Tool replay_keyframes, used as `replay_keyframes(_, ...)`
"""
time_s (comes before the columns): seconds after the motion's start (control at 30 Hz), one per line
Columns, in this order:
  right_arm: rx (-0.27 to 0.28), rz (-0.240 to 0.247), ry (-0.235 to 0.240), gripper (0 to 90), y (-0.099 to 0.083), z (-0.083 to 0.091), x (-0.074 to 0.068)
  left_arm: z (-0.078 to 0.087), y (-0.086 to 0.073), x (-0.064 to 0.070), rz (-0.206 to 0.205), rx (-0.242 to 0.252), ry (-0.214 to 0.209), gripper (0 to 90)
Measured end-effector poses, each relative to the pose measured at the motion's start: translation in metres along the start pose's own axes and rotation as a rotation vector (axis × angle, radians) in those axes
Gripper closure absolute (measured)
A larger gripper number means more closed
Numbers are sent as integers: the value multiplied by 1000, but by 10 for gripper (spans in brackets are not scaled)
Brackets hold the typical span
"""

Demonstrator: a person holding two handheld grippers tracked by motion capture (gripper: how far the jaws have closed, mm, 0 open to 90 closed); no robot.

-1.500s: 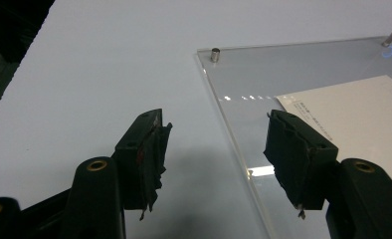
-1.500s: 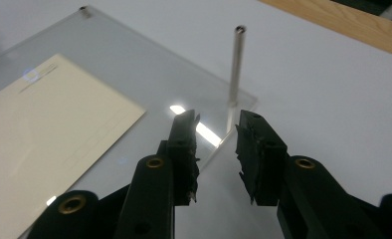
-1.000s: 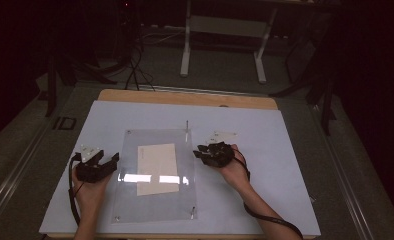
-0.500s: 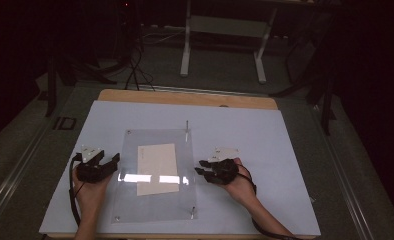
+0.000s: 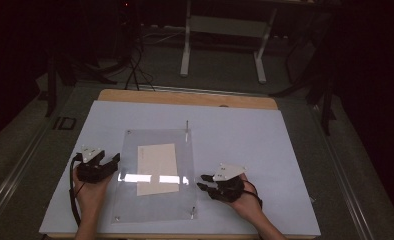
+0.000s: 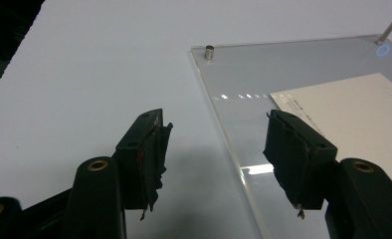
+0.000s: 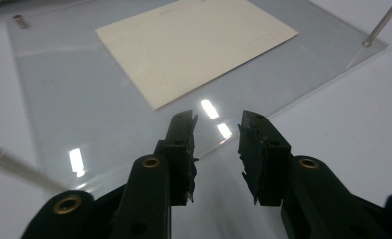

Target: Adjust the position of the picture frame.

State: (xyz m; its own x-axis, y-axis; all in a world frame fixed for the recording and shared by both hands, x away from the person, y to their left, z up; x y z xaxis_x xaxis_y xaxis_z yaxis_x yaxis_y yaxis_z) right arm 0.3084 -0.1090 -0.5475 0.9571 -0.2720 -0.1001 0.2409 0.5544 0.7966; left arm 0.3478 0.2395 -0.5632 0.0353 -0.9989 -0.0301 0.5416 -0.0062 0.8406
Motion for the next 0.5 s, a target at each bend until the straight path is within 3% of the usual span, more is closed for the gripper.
replay_keyframes(0.43, 8, -8, 66, 689, -18, 6, -23, -1, -1, 1, -7, -4, 0, 406)
replay_keyframes(0.5, 0, -13, 97, 688, -22, 4, -27, 0, -1, 1, -6, -2, 1, 406)
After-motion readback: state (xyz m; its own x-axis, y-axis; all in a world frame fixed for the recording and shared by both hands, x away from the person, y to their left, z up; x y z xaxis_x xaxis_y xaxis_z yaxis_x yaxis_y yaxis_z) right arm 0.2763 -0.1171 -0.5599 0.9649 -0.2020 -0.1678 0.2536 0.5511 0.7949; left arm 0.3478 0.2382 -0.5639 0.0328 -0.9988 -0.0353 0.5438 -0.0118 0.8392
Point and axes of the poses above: each handheld gripper's, and its own axes: z roughly backward along the jaws, y roughly out of its top, x roughly to its right, the point moved 7 cm from there along -z, roughly forward along the jaws, and after that the axes turned 12 degrees about y, right-handed, at the moved point
